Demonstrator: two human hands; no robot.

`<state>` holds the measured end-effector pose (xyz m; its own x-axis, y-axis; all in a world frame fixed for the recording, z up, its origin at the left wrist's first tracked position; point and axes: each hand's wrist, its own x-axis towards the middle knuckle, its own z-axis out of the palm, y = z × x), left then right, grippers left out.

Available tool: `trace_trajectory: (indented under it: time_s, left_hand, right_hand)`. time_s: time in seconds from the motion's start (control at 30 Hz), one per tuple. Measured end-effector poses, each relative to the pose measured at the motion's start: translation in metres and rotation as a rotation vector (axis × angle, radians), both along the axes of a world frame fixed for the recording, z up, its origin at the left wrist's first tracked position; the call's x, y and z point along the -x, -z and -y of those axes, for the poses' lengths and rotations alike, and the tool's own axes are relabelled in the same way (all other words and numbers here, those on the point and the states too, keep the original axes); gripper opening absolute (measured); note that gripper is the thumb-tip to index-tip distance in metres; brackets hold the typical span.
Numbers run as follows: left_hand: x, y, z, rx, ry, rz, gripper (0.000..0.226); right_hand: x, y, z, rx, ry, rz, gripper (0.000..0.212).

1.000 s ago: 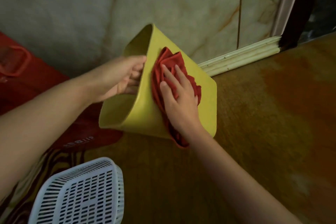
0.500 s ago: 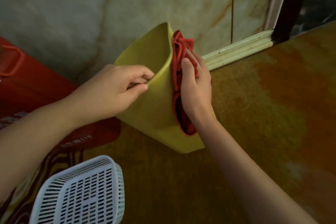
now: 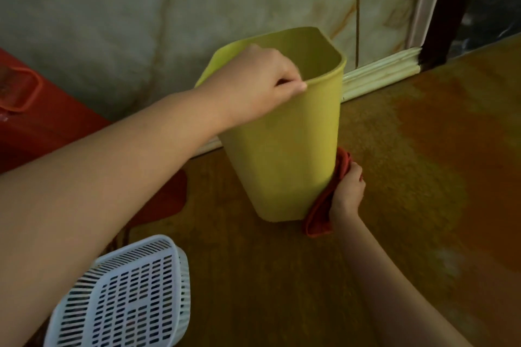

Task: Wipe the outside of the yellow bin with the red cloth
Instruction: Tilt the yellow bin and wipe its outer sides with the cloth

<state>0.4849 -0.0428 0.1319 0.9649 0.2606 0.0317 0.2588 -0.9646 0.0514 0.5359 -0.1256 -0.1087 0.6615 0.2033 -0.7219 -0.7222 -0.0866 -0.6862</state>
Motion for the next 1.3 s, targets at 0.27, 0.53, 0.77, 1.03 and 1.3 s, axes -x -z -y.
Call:
trace_trajectory:
  time_s: [0.27, 0.53, 0.77, 1.03, 1.3]
  left_hand:
    - [0.012, 0.001, -0.015, 0.025, -0.197, -0.036, 0.048]
    - [0.026, 0.011, -0.036, 0.609, -0.661, 0.238, 0.042]
    - [-0.013, 0.022, -0.030, 0.744, -0.724, 0.224, 0.027]
    - [0.086, -0.005, 0.000, 0.231, -0.108, -0.541, 0.051]
    - [0.108, 0.020, -0.004, 0.035, -0.141, -0.242, 0.052]
  right_hand:
    - [0.025, -0.109, -0.029, -0.360, 0.055, 0.518, 0.050]
    - [0.016, -0.085, -0.048, -0.305, -0.502, 0.891, 0.046]
    - [-0.001, -0.017, -0.024, -0.059, -0.492, 0.349, 0.049]
    - [-0.018, -0.016, -0.017, -0.132, -0.373, 0.148, 0.053]
    - [0.000, -0.060, -0.023, -0.366, -0.389, 0.220, 0.048]
